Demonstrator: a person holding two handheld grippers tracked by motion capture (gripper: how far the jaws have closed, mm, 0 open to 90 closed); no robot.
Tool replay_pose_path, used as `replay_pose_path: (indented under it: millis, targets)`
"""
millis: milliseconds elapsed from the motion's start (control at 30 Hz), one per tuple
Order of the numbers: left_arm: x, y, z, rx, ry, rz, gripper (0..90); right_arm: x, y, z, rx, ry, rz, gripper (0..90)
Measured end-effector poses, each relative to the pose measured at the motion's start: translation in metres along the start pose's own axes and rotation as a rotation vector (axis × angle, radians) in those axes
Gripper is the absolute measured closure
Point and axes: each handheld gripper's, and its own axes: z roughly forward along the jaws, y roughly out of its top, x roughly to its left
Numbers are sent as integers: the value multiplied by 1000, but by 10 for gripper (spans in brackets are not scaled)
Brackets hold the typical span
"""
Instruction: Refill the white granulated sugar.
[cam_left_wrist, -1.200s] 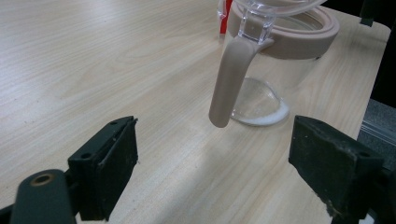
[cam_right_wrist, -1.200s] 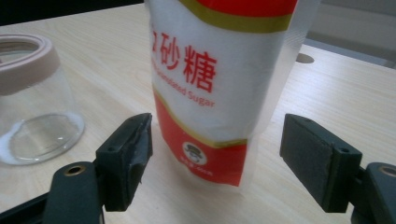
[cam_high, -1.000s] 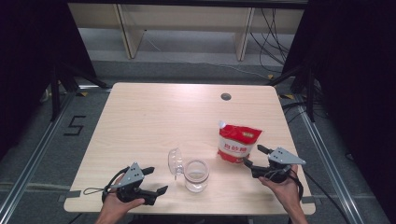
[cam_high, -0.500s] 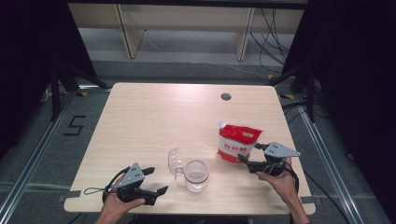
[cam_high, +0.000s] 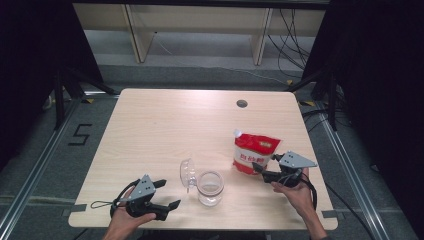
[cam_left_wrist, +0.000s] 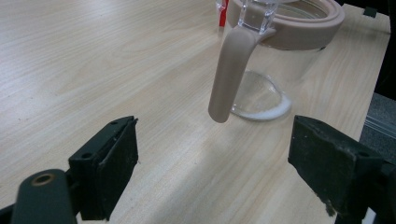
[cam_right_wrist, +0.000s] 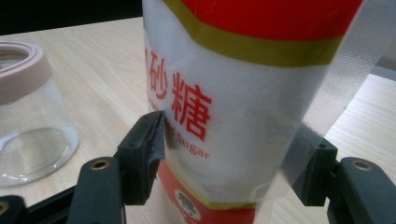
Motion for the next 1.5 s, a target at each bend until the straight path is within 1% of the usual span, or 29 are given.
replay_pose_path:
  millis: [100,133,167,200,333,400,467,500,533,567,667,700,733,800,833,867,900,933,967,1033,1067,1133,1167,1233,1300,1367,1400,1467,1500]
  targets:
    - [0,0,0,-1,1,3,155,7,1,-1,20,-3,64,410]
    - [0,0,1,-6,-5,2,155,8,1,-1,7,-29,56,413]
    - [0,0,0,3,4,5,155,11,2,-1,19,-34,74,415]
    - [-2,-1,-1,4,8,-20,155,14,2,-1,24,-54,83,417]
    - [-1,-1,-1,0,5,-22,155,27,4,-2,37,-133,109,427]
    - [-1,-1,-1,0,9,-19,156,33,4,-2,26,-165,138,428]
    - [1,-1,-2,0,9,7,157,39,4,-1,19,-196,145,432]
    - [1,-1,-2,-1,10,5,157,43,4,-1,16,-203,172,432]
    - [0,-1,-1,-4,10,1,157,43,4,-2,29,-219,159,433]
    - [0,-1,-1,-6,10,-1,157,45,3,-1,3,-227,179,433]
    - [1,-1,-2,-5,12,4,156,48,2,-1,-9,-238,202,440]
    - [1,-1,-2,-5,12,4,157,51,3,-2,3,-265,213,444]
    - [1,-1,-2,-5,12,3,157,53,3,-1,-17,-272,235,447]
    - [0,-1,-1,-7,12,3,156,54,2,-2,-11,-268,235,455]
    - [-1,-1,-1,-7,13,-10,157,55,2,0,-34,-285,225,458]
    - [-2,-1,-1,-8,14,-26,156,55,2,-1,-26,-281,227,462]
    - [-2,-1,0,-6,13,-24,157,55,3,-2,-18,-286,199,465]
    - [-2,-1,0,-6,12,-21,157,57,3,-1,-17,-277,220,469]
    - [-1,-1,0,-5,11,-18,157,57,3,-1,-15,-276,214,473]
    - [-2,-1,0,-5,11,-17,157,59,3,-2,-14,-291,237,476]
    - [-2,-1,0,-5,10,-16,156,57,3,-3,-7,-283,204,478]
    - [-2,-1,0,-5,10,-17,157,55,2,-3,-28,-272,199,481]
    - [-2,-1,-1,-5,11,-17,157,54,2,-4,-16,-268,194,482]
    - [-2,-1,-1,-6,11,-19,157,53,0,-5,-27,-244,208,483]
    - [-2,-1,-1,-7,9,-18,157,49,-2,-5,-31,-220,186,463]
    - [-2,-1,-1,-7,8,-13,157,48,-3,-5,-58,-208,195,440]
    - [-1,-1,-1,-6,6,3,157,46,-3,-4,-56,-183,182,427]
    - [-2,-1,0,-12,5,-6,157,44,-5,-3,-65,-174,176,417]
    - [-2,-1,0,-11,5,-8,156,45,-5,-3,-67,-146,211,408]
